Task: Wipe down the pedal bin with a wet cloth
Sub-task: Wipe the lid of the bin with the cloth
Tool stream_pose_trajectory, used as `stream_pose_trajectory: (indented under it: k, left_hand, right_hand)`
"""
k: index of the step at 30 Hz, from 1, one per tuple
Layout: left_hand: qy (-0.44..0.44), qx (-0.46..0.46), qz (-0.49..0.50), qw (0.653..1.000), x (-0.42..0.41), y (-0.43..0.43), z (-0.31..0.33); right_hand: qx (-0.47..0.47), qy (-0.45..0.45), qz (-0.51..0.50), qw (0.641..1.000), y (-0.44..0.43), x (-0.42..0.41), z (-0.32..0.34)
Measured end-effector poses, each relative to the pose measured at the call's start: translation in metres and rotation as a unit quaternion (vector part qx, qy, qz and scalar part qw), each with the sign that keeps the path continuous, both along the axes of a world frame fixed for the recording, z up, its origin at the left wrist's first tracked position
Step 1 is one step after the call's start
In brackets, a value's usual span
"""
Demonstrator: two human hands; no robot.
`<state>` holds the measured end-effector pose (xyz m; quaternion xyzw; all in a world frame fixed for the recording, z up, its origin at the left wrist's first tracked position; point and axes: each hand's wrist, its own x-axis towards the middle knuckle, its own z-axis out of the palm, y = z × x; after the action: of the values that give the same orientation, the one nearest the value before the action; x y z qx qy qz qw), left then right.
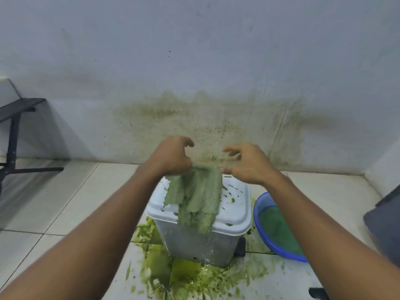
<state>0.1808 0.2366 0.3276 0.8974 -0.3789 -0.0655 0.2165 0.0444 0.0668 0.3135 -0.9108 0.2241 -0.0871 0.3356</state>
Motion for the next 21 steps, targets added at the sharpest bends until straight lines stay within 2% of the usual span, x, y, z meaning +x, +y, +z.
stream_pose_trajectory:
  k: [3,5,7,9,11,21]
  left_hand:
    - [0.036,-0.021,-0.025,0.999,-0.032,-0.003,-0.064]
    - [0.018,0.049,-0.051,0.997,-0.055,-0.003,-0.100]
    - [-0.027,0.070,-0.042,0.996,-0.063,-0.005,-0.123]
    - [-0.059,0.059,-0.048,0.995,-0.059,-0.007,-0.131]
    - [-0.074,0.066,-0.067,0.993,-0.053,-0.007,-0.134]
    - [-0.071,0.100,-0.055,0.991,-0.048,-0.050,-0.126]
  right_hand:
    - [0.058,-0.033,-0.103,0.992,-0.001,-0.014,-0.050]
    - [0.108,-0.039,-0.145,0.983,0.006,-0.031,-0.082]
    - [0.117,-0.007,-0.077,0.990,0.012,-0.045,-0.109]
    - [0.081,0.027,0.003,0.996,0.015,-0.054,-0.126]
    - [0.061,0.018,0.006,0.998,0.010,-0.058,-0.133]
    - [0.079,0.029,0.014,0.996,0.008,-0.066,-0.131]
